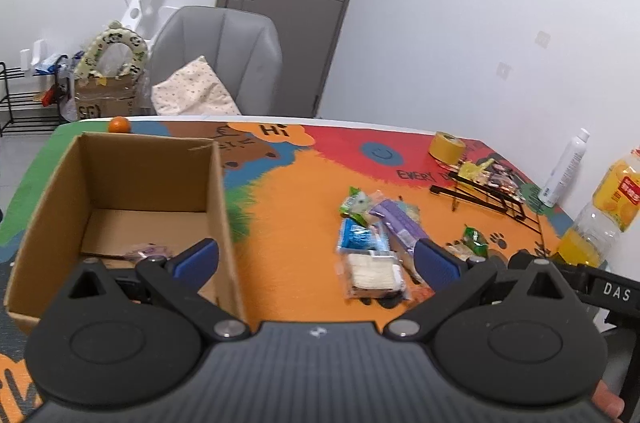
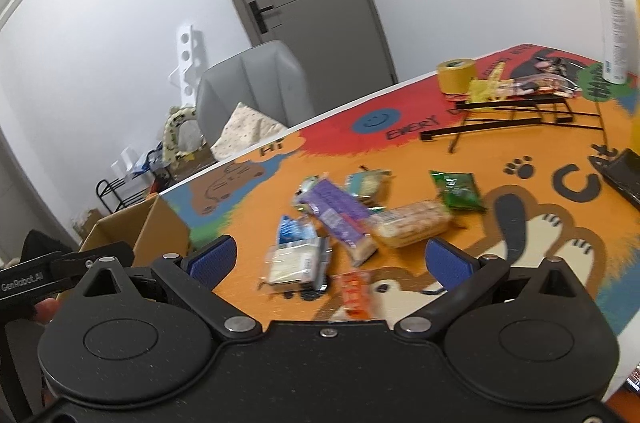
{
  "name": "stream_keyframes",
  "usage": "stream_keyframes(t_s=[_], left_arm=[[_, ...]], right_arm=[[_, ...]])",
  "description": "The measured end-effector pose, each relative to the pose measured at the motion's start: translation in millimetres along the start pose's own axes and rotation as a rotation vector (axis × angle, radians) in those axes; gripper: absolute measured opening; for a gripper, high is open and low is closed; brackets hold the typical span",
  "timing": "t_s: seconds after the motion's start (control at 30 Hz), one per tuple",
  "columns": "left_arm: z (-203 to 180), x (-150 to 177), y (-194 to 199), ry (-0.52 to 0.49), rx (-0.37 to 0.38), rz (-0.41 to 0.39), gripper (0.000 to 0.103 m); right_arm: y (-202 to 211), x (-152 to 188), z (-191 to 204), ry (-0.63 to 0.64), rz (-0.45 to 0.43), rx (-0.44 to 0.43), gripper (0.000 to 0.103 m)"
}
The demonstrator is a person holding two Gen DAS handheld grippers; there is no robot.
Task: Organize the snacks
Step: 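Move both grippers back toward the remaining snacks on the table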
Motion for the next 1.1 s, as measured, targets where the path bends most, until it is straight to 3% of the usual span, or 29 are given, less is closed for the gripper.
stream_keyframes(t_s=[0.47, 0.63, 1.1], left_arm=[[-40.8, 10.6, -19.7, -0.076, 0.020, 0.057, 0.103], [-52.8, 12.1, -27.5, -0.113, 0.028, 0.042, 0.103], [-62.4, 25.7, -74.7, -0.091, 0.036, 0.101, 0.102]], right_arm=[[3.8, 2.1, -36.1, -0.031, -0.016, 0.024, 0.103], [-0.9, 4.3, -49.8, -0.064, -0.012, 0.025, 0.100], [-35.1, 7.2, -67.2, -0.089, 0.044, 0.024, 0.098]])
Point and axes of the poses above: each gripper's, at about its wrist camera, not at the fingertips, and y roughly against the way its jaws point, z to its left, x to its underside, the point moved 6 cm from there along -y, roughly the way its jaws point, and after that the axes turned 4 degrees about -x, right-handed, at the moved point
